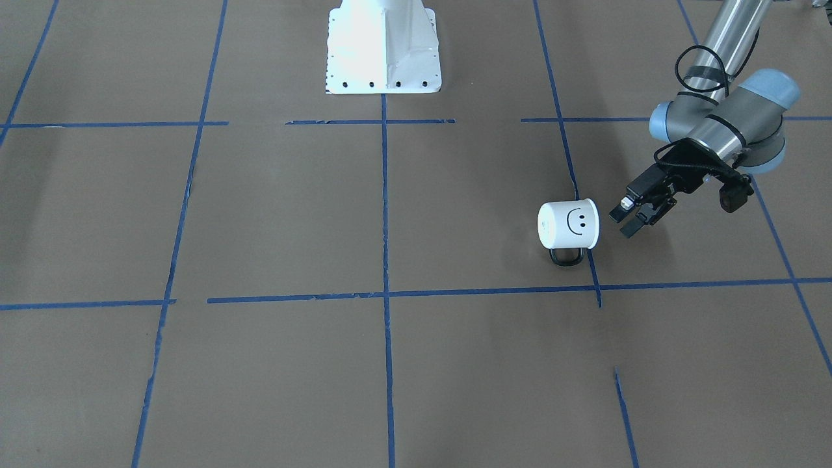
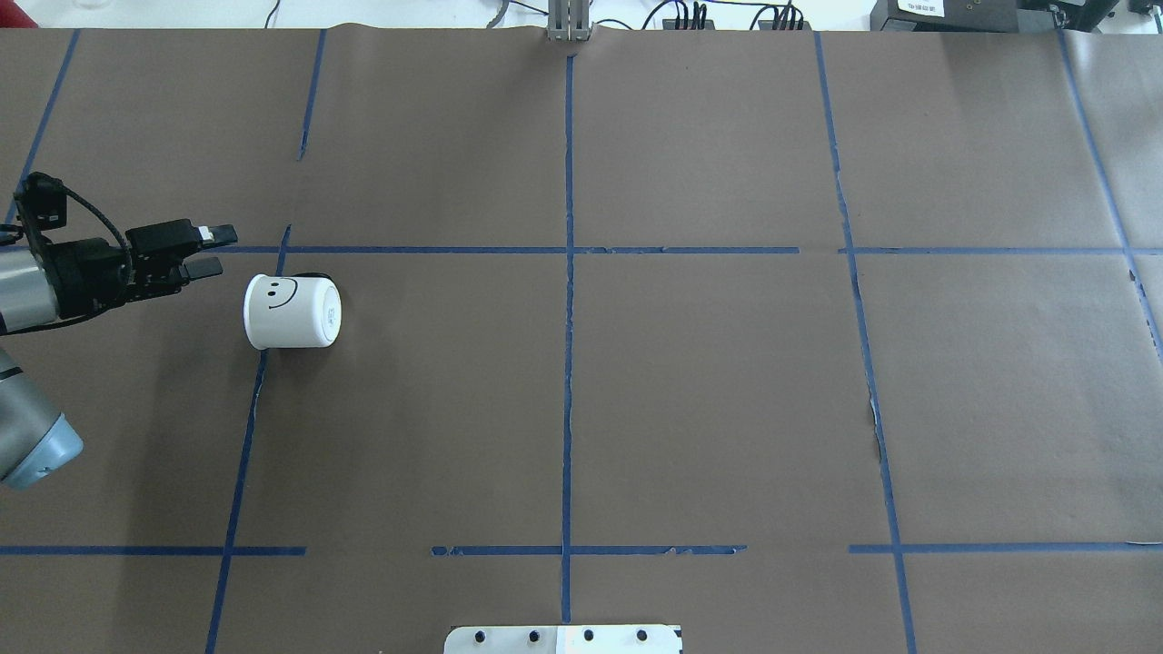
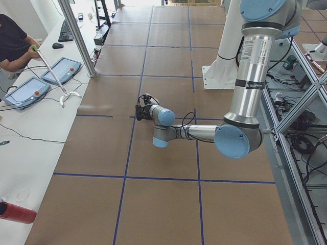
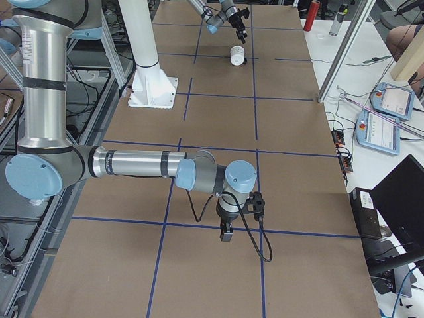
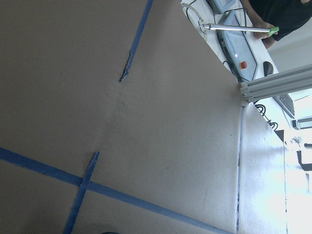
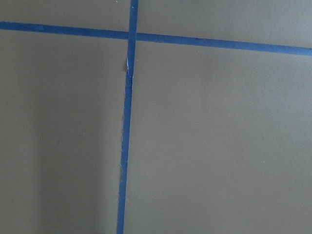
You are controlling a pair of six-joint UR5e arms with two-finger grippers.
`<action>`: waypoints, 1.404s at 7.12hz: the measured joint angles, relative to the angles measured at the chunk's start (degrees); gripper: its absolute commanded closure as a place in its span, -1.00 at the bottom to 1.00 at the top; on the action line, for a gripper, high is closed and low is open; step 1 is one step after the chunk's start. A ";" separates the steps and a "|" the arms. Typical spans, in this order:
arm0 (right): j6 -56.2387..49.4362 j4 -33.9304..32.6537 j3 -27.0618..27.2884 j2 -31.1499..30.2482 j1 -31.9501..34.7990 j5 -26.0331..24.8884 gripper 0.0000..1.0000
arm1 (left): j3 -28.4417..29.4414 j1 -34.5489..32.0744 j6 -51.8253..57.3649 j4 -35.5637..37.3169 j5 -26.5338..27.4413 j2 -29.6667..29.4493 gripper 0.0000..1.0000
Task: Flip mug
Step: 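Move the left gripper toward the open end of the sideways white mug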
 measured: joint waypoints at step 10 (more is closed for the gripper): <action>0.00 0.00 -0.03 0.00 0.00 0.00 -1.00 | 9.95 0.88 0.94 -12.79 -7.06 -5.38 -0.78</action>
